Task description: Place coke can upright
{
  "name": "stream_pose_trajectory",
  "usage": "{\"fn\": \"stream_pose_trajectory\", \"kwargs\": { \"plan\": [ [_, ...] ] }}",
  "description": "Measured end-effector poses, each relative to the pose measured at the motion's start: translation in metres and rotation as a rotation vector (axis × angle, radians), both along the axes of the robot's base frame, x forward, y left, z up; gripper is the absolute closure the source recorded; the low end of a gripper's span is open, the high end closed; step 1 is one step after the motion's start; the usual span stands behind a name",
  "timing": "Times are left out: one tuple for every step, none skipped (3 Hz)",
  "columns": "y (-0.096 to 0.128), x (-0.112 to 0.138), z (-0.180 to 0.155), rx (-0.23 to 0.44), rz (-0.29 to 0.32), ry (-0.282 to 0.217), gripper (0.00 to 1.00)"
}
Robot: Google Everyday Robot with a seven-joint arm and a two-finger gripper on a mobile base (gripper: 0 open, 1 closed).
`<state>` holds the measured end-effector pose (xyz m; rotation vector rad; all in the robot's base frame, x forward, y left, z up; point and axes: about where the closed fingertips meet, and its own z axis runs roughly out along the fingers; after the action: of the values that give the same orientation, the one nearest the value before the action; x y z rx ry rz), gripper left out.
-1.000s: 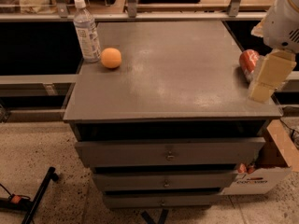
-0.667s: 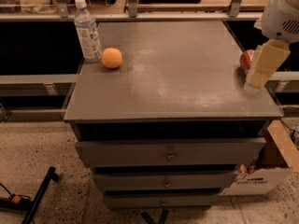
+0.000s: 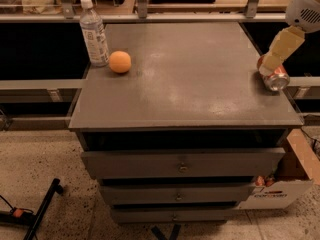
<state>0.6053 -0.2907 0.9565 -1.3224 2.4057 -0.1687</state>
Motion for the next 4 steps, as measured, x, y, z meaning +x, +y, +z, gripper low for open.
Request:
{"fn": "stream_pose_trajectory", "kwargs": {
  "plan": [
    [-0.016,0.036,-0.011,0.044,-0.132,-0.017,0.00],
    [-0.030,0.061,-0.028,0.047,-0.308,-0.012,0.00],
    [-0.043,0.073,-0.042,0.045,-0.476,-0.018,0.00],
    [-0.055,0.081,-0.056,0.060,-0.606,-0.012,0.00]
  ]
}}
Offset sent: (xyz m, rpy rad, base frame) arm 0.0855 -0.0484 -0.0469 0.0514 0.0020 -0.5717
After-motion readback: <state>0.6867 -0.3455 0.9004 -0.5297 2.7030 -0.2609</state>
